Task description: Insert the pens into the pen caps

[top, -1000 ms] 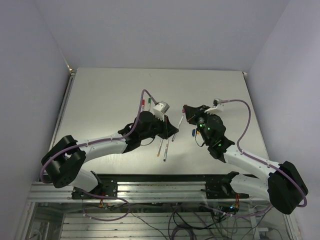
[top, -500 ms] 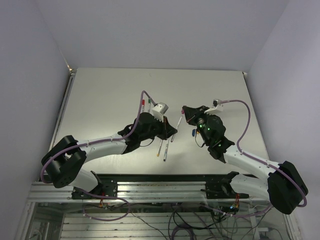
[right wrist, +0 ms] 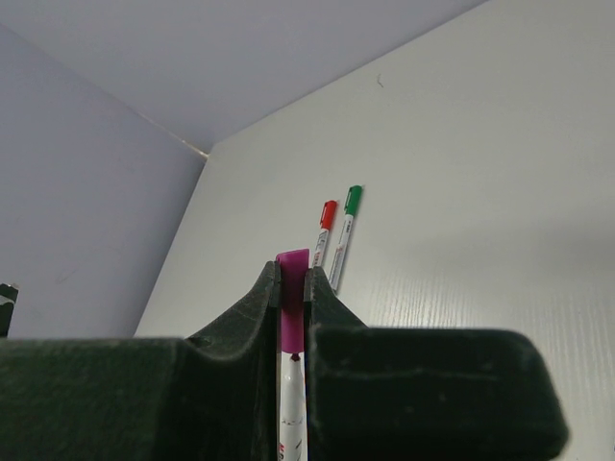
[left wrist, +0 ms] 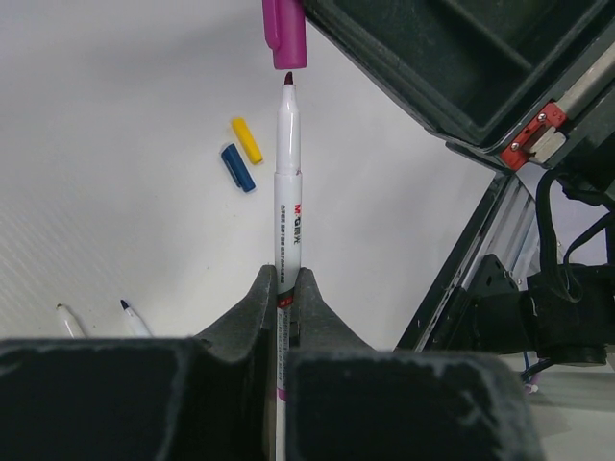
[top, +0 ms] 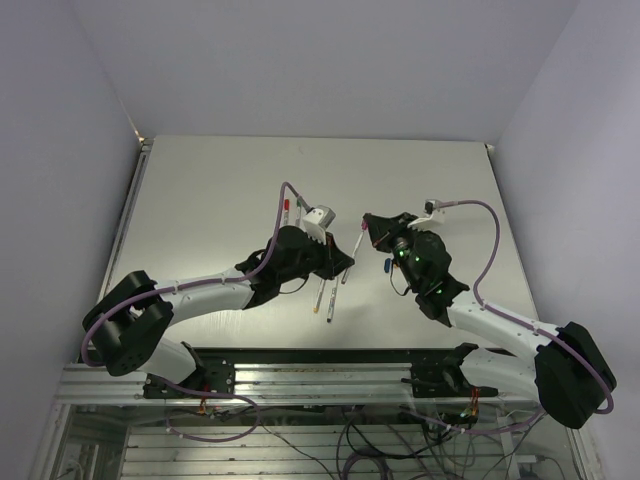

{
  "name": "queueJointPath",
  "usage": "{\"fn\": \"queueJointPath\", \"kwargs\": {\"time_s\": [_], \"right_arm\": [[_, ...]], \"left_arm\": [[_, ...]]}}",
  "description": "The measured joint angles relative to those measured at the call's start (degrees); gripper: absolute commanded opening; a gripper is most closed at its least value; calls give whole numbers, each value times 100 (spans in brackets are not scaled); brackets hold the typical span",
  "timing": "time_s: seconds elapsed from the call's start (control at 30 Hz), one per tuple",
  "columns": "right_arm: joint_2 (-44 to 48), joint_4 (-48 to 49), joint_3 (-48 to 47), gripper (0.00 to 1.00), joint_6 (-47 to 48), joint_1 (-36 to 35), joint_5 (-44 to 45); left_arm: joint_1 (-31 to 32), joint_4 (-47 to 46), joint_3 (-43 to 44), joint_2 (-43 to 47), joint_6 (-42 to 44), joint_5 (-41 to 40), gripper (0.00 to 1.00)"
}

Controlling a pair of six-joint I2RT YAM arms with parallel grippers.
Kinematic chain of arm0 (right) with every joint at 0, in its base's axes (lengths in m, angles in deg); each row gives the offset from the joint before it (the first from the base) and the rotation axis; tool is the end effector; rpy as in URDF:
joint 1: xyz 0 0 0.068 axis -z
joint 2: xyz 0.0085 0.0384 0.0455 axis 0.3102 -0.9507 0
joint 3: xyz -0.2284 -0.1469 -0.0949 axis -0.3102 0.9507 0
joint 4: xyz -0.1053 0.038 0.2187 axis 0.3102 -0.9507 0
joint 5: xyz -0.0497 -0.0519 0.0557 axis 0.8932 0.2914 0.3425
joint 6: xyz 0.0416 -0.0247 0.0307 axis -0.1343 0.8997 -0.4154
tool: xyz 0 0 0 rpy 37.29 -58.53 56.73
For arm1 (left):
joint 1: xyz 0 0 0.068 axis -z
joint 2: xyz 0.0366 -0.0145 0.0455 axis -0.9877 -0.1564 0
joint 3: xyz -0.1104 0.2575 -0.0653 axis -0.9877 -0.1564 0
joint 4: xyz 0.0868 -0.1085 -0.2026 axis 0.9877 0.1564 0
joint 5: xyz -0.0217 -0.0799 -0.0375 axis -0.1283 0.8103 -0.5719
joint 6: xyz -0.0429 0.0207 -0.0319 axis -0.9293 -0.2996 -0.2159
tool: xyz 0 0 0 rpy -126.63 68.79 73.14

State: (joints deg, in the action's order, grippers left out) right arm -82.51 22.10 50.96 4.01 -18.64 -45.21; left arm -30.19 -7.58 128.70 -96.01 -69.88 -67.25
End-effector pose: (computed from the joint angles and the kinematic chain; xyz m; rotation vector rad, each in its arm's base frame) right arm 0.1870 0.1232 0.2726 0.3577 1.6171 0.8252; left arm 0.1885 -0.2397 0.2559 0.4053 1.9445 -1.1165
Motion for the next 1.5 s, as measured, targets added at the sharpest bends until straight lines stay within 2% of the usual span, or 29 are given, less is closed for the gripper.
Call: {"fn": "queueJointPath", "kwargs": {"time_s": [0.63,1.5], "right_arm": [[-35,160,96,0,-48,0,-162],[-472,431,234,0,-109,-9,-920]], "left_arm": [[0,-94,-70,0,-109,-79,7],[-11,-358,-175,-195,-284,-192,7]]}}
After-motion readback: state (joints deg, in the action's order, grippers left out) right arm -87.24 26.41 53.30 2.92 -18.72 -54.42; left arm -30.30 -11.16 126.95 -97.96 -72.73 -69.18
